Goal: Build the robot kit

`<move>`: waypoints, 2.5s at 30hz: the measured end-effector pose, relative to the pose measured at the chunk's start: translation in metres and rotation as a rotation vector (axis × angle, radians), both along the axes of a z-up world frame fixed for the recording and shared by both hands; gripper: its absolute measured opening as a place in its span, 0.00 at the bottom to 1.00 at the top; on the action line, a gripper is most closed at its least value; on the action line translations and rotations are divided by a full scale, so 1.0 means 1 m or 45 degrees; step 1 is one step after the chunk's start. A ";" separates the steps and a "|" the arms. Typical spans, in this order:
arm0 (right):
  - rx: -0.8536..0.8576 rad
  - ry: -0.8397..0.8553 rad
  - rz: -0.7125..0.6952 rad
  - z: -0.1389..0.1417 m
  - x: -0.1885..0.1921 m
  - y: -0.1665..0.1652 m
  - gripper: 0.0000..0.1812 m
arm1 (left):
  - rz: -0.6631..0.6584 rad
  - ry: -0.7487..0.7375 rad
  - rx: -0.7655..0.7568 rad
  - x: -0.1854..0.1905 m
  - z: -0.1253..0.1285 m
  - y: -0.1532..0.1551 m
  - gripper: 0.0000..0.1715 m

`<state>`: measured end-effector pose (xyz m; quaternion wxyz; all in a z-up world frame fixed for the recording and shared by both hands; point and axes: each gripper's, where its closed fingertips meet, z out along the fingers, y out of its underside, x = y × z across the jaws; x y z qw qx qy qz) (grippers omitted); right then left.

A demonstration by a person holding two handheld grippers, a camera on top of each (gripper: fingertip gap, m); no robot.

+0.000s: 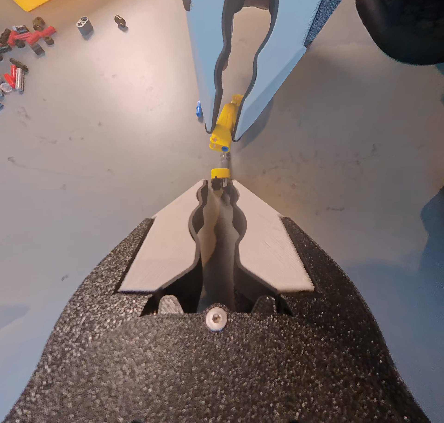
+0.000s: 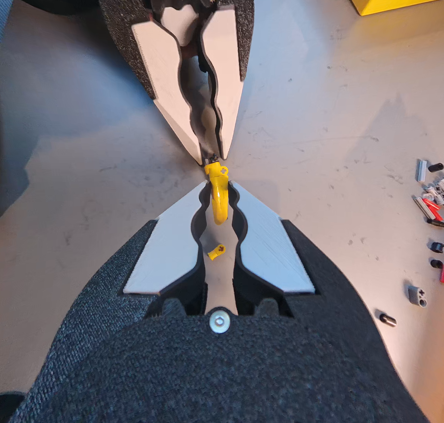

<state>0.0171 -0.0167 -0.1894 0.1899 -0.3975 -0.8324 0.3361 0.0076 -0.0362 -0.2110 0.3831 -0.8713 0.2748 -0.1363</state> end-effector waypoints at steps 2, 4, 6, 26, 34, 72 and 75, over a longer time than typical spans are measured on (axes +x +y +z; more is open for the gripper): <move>0.002 0.005 0.040 0.000 0.001 -0.006 0.08 | -0.035 0.010 -0.005 0.003 -0.002 0.000 0.08; 0.007 0.011 0.083 0.001 0.001 -0.013 0.08 | -0.079 0.031 -0.001 0.004 -0.002 0.000 0.08; 0.024 0.013 0.115 0.000 0.001 -0.017 0.08 | -0.133 0.053 0.010 0.004 -0.003 0.000 0.08; 0.110 -0.076 0.148 -0.007 -0.007 -0.016 0.08 | -0.190 -0.096 0.074 0.003 0.018 -0.007 0.14; 0.129 -0.099 0.137 -0.006 -0.009 -0.017 0.08 | -0.164 -0.082 0.114 0.006 0.019 -0.001 0.12; 0.025 -0.170 0.092 -0.016 -0.008 -0.018 0.07 | -0.127 -0.164 -0.065 0.005 0.006 -0.002 0.08; -0.010 -0.189 0.074 -0.016 -0.008 -0.018 0.07 | -0.123 -0.190 -0.099 0.005 0.006 -0.002 0.08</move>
